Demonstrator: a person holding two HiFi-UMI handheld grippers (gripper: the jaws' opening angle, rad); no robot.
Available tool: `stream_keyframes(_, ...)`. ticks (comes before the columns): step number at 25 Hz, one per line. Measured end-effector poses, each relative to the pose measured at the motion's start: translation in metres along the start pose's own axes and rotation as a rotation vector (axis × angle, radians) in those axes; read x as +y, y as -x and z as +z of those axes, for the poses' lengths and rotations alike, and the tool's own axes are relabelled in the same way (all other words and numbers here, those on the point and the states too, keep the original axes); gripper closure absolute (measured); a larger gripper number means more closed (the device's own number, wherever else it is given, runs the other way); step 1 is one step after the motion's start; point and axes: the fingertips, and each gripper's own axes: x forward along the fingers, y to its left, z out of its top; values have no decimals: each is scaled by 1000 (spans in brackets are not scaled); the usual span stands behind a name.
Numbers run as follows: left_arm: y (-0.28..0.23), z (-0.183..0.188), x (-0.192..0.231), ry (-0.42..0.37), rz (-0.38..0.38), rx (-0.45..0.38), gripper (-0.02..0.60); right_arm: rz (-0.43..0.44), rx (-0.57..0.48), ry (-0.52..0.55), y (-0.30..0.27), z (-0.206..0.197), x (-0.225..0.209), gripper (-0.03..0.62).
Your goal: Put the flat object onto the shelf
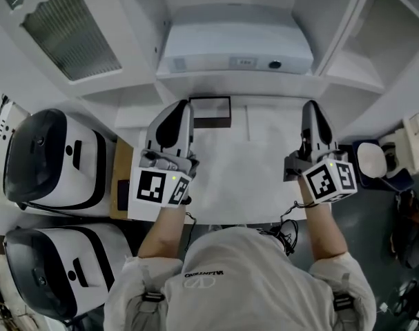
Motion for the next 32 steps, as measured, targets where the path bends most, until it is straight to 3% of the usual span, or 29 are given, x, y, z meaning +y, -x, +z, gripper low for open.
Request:
stream_keyframes(10, 76, -44, 36, 22, 164, 98, 577, -93, 57, 43, 72, -23, -33, 585)
stream_keyframes(32, 83, -62, 22, 48, 195, 143, 577, -118, 112, 13, 93, -42, -45, 585)
